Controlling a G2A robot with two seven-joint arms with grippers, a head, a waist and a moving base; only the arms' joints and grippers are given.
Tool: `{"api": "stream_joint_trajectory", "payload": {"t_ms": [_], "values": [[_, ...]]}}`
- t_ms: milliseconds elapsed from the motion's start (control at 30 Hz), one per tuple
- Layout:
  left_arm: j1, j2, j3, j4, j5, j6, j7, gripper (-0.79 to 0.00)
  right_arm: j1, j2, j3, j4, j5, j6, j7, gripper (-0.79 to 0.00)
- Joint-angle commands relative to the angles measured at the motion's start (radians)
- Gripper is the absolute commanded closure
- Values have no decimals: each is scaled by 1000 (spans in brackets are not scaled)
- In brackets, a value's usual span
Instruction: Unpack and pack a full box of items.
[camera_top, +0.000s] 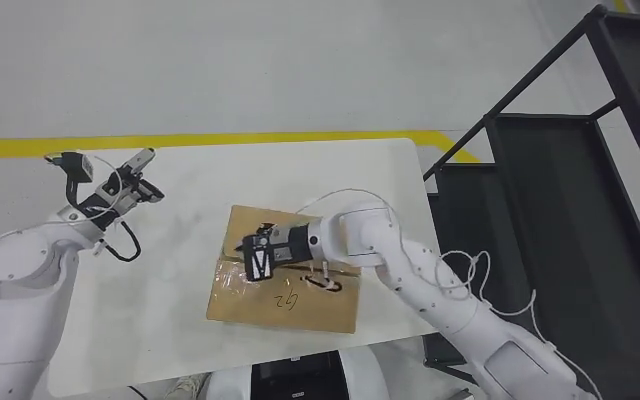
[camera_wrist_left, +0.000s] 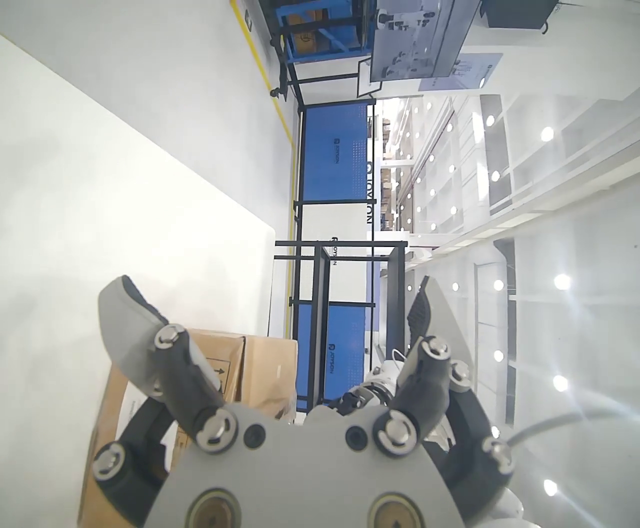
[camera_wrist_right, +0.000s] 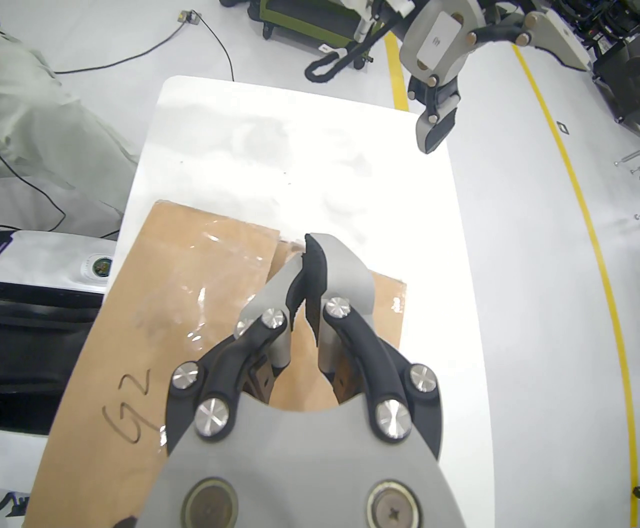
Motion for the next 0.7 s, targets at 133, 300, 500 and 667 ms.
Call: {"api": "stream_joint_trajectory", "payload": {"t_ms": [133,300,500,667], "values": [[-7,1,12,-17,30,19,-53,-785,-132,41,47,-67,-56,-102,1,0],[-17,-3,38,-32,56,32,-60,-785,-158,58,42,-46,-52,-102,16,0],[-23,-6,47,-38,71,38,-61,-785,-162,68,64,-53,-36,-88,-11,0],[-25,-7,49,-38,74,39,-64,-785,-206,84,108,-85,-48,-77,-31,0]]}}
